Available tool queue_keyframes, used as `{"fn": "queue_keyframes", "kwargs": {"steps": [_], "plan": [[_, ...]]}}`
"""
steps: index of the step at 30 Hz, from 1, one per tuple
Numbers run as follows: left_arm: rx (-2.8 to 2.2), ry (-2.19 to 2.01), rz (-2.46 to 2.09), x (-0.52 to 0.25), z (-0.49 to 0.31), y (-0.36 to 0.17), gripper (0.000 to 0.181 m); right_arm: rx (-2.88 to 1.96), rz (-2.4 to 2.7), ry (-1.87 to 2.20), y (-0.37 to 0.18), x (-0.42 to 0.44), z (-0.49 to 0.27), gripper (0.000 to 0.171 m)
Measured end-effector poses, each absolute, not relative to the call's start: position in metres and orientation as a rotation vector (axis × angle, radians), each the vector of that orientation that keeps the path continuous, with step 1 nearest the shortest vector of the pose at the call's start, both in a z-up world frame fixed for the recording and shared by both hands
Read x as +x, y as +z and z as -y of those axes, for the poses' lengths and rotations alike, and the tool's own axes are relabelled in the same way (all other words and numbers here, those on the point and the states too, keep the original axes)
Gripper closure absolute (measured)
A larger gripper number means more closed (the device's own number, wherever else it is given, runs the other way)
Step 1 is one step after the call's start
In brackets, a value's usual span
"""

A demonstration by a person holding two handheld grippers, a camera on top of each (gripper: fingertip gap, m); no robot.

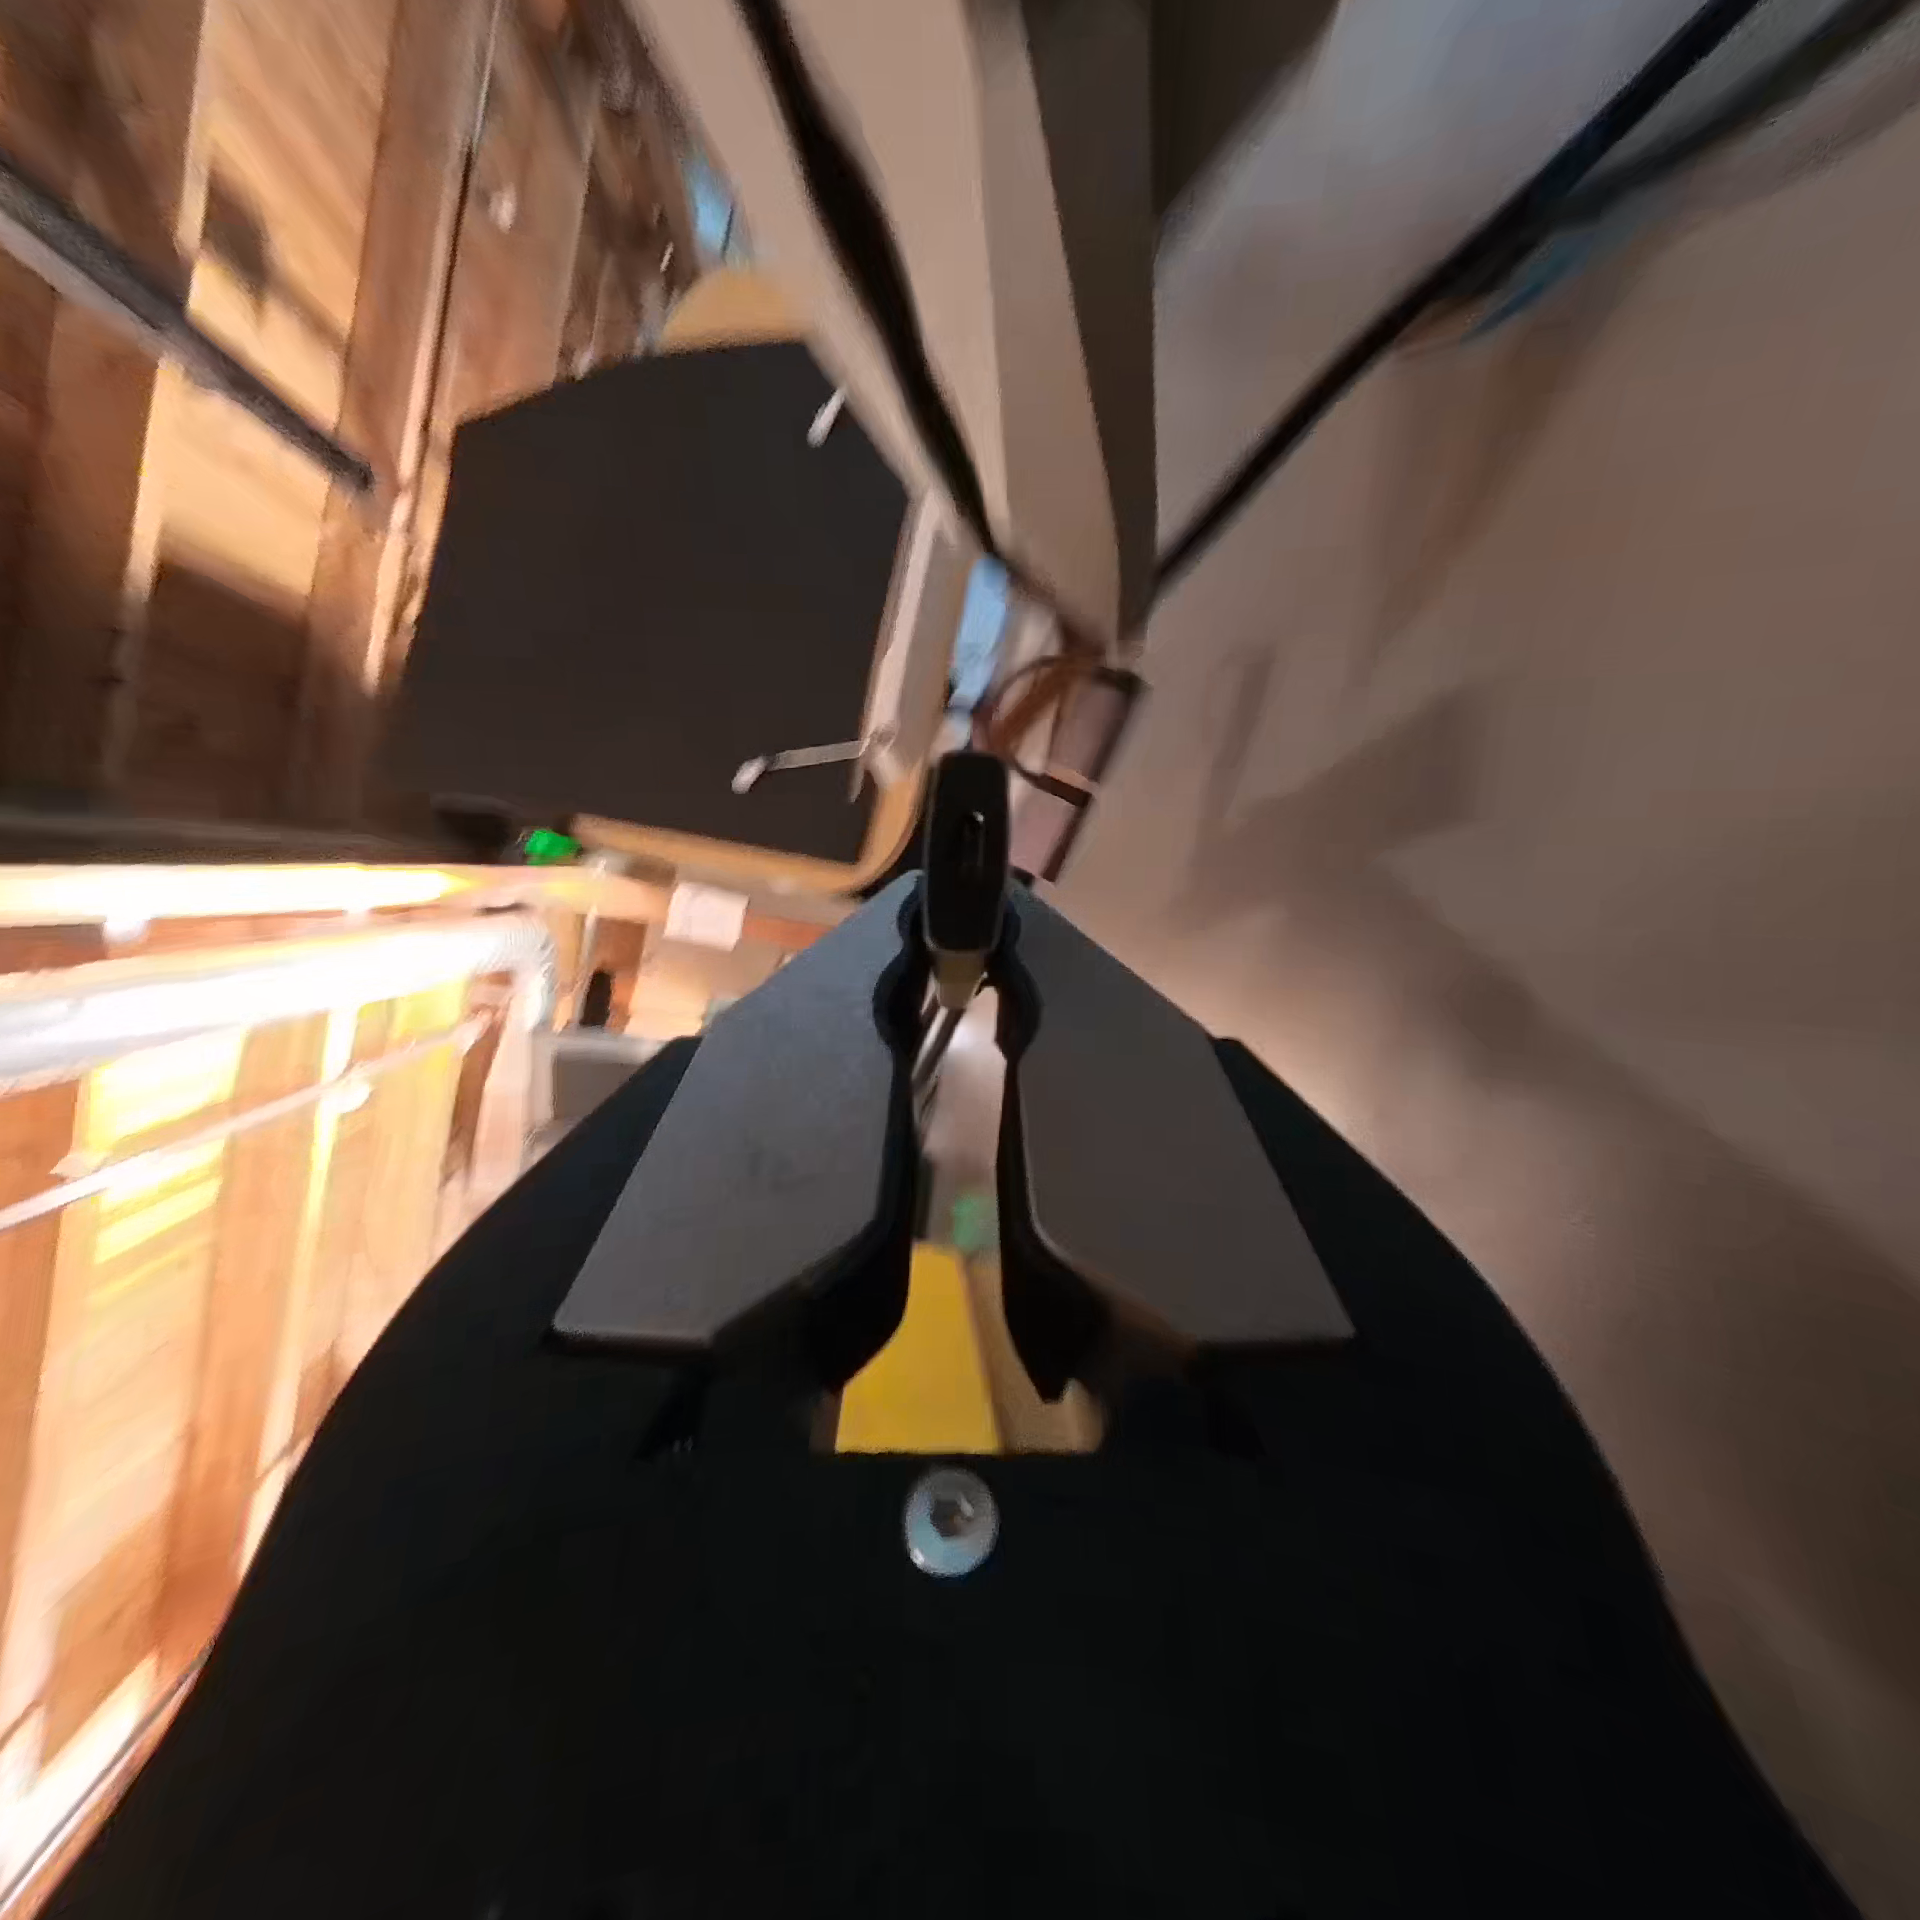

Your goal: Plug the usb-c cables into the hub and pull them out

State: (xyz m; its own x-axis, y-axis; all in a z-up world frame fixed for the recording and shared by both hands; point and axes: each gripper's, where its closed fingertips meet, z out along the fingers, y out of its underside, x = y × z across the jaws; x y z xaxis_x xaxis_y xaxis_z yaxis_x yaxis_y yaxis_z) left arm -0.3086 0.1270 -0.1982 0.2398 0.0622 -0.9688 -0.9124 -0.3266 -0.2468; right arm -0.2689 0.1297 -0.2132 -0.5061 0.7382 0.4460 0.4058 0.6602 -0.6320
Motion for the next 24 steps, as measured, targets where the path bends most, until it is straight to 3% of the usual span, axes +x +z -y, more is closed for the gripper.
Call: {"fn": "queue_keyframes", "kwargs": {"steps": [5,24], "plan": [[-1.553,1.168,-0.877,-0.298,-0.13,-0.208,0.175,-0.792,2.162,0.417,-0.224,-0.27,-0.137,0.166],[-1.603,1.062,-0.923,-0.289,-0.13,-0.222,0.174,-0.784,2.224,0.407,-0.231,-0.262,-0.134,0.167]]}}
